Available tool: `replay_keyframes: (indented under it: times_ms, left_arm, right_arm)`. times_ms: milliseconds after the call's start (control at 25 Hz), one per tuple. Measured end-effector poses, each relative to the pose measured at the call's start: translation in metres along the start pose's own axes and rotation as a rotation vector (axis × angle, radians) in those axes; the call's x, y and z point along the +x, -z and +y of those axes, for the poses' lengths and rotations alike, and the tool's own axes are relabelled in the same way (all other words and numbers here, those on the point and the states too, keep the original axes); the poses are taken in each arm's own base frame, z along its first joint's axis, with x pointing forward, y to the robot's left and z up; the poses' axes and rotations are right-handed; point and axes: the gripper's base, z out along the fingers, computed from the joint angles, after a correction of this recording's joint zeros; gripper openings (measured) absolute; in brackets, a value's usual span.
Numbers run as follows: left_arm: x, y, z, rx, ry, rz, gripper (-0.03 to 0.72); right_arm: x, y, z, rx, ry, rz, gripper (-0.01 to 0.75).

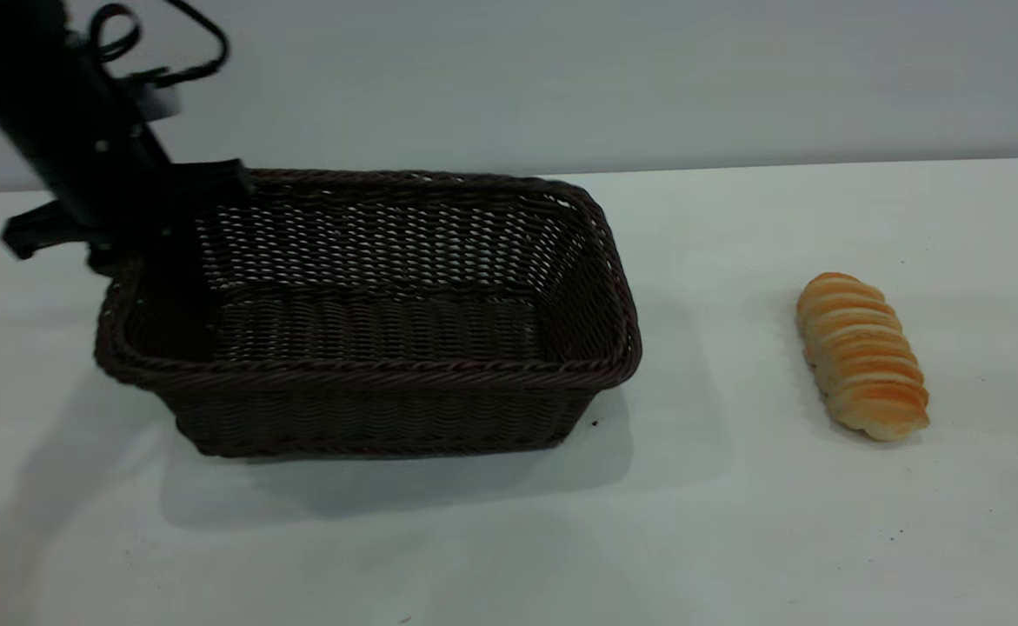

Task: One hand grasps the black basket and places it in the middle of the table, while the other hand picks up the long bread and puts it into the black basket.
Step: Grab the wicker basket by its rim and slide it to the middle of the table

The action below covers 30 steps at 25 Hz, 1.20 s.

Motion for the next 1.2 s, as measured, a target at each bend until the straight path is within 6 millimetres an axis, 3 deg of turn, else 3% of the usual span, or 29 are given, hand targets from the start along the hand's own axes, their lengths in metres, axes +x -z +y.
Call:
replay_keyframes:
  times_ms: [240, 520, 640, 760, 880, 960, 1200]
  left_arm:
    - [-0.022, -0.022, -0.005, 0.006, -0.052, 0.102, 0.144]
    - [-0.023, -0.03, -0.005, 0.011, -0.064, 0.13, 0.16]
    - [-0.021, -0.03, -0.004, 0.009, -0.104, 0.145, 0.266]
    - [-0.021, -0.028, -0.004, 0.008, -0.106, 0.152, 0.426]
    - [-0.023, -0.018, -0.006, 0.01, -0.112, 0.132, 0.547]
    - [-0.025, -0.002, -0.009, 0.016, -0.123, 0.103, 0.588]
    - [-0.028, 0.062, -0.017, 0.0, -0.176, 0.026, 0.581]
  right_arm:
    - [0.0, 0.0, 0.0, 0.0, 0.0, 0.001, 0.396]
    - [0.0, 0.0, 0.0, 0.0, 0.0, 0.001, 0.396]
    - [0.0, 0.0, 0.0, 0.0, 0.0, 0.001, 0.396]
    - [0.0, 0.0, 0.0, 0.0, 0.0, 0.001, 0.396]
    - [0.0, 0.0, 0.0, 0.0, 0.0, 0.001, 0.396]
    - [0.0, 0.0, 0.0, 0.0, 0.0, 0.001, 0.395]
    - [0.001, 0.0, 0.0, -0.001, 0.004, 0.009, 0.396]
